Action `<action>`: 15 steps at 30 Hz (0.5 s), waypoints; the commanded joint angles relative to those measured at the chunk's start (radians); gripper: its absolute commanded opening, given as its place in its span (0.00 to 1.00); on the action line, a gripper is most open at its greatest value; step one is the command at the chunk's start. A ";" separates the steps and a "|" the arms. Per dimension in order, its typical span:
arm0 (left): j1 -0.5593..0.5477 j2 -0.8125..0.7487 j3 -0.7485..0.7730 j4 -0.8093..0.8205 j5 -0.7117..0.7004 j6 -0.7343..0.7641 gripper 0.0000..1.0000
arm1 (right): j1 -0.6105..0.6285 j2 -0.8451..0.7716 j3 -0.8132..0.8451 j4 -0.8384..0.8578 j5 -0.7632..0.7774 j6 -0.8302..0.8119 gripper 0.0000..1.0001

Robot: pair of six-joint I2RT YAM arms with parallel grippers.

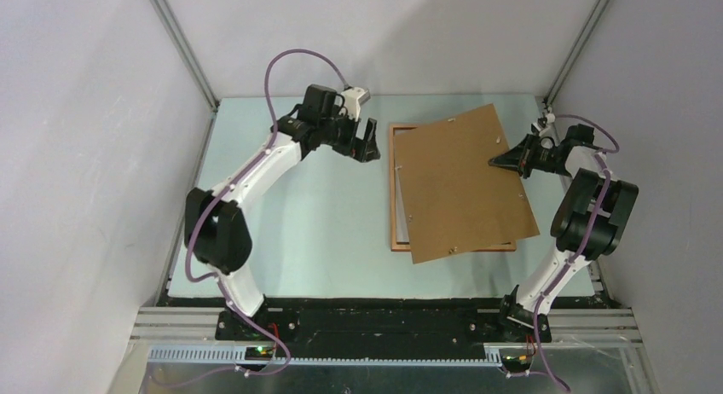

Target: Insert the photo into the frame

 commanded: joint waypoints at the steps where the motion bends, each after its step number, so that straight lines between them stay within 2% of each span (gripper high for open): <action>1: -0.010 0.096 0.124 0.030 0.035 -0.147 0.98 | 0.022 -0.126 0.003 -0.122 -0.132 -0.058 0.00; 8: -0.045 0.201 0.186 0.028 0.066 -0.242 0.97 | 0.047 -0.209 -0.018 -0.111 -0.123 -0.019 0.00; 15: -0.097 0.257 0.207 0.028 0.005 -0.290 0.97 | 0.072 -0.251 -0.018 -0.051 -0.102 0.051 0.00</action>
